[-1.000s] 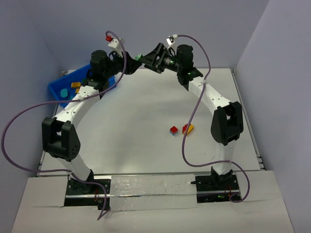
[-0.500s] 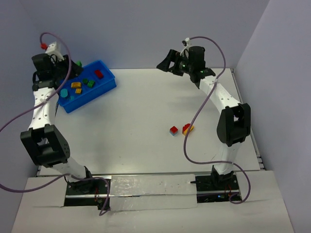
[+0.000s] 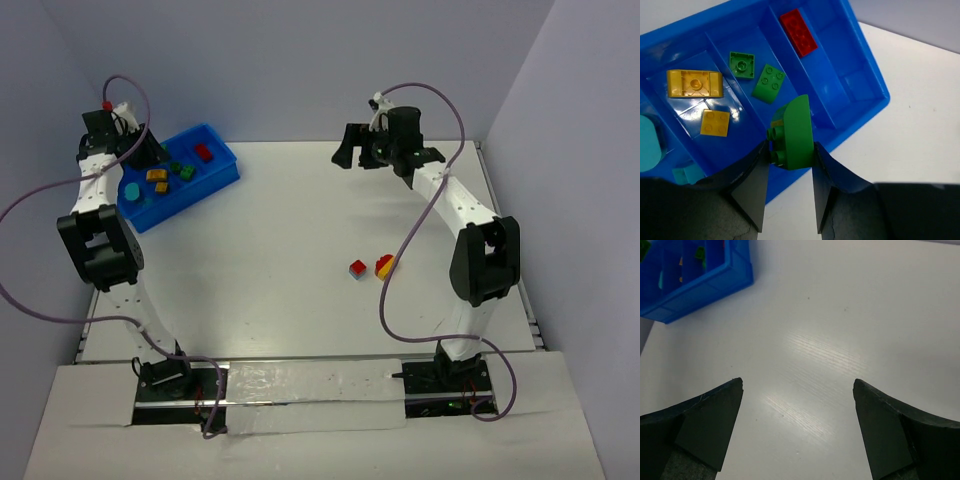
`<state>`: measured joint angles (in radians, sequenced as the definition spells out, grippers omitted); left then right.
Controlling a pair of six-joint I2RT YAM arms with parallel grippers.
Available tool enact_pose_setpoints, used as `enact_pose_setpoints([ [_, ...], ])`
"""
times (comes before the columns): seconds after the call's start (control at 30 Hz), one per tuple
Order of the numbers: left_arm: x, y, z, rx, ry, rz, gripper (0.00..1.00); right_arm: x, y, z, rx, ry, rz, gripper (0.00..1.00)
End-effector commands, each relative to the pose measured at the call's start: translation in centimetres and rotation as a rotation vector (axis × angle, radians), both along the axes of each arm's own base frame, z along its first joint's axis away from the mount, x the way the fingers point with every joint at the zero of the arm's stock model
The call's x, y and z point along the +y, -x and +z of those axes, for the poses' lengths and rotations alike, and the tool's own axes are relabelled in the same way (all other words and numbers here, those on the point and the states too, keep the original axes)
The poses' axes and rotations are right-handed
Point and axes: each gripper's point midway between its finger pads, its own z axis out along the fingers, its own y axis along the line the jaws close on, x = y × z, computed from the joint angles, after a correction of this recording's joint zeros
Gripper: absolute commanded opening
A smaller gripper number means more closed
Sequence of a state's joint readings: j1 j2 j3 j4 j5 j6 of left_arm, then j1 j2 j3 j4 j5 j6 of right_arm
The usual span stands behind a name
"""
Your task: Sort the legos into containers by color
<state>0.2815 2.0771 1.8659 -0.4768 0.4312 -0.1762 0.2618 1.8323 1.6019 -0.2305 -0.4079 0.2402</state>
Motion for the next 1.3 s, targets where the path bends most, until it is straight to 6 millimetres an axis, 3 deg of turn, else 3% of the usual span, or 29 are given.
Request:
enact_pose_setpoints([
  [0.0,0.0,-2.7,1.6,-0.063,-0.024,-0.018,0.0,-1.8,0.6,2.8,-0.098,0.064,-0.028,0.99],
  [0.27,-2.4,-4.6,-1.1,-0.032,-0.036,-0.048,0.05,-2.6,0.5,2.2,-0.1,0.102,-0.049,1.0],
  [0.43,-1.4,-4.9,-3.0,0.014,-0.068,0.011,0.06,-2.9,1.0,1.3,-0.095,0.147,-0.016,1.0],
  [0.63,-0.8,-4.6,-3.6,0.031,-0.086,0.03,0.07,-3.4,1.7,0.4,-0.079,0.174,0.012,1.0],
  [0.77,-1.2,-4.4,-3.7,0.039,-0.079,0.014,0.36,-3.7,2.0,-0.1,-0.066,0.204,0.03,1.0],
  [0.87,-1.3,-4.2,-3.4,0.036,-0.084,0.002,0.53,-4.3,3.3,-0.8,-0.061,0.299,0.114,0.98],
  [1.07,-1.2,-4.3,-1.9,0.011,-0.098,0.002,0.7,-5.9,5.8,-2.5,0.038,0.401,0.205,0.9],
  [1.27,-1.2,-4.5,1.5,-0.05,-0.115,-0.011,0.73,-8.4,8.7,-3.5,0.103,0.485,0.307,0.82],
])
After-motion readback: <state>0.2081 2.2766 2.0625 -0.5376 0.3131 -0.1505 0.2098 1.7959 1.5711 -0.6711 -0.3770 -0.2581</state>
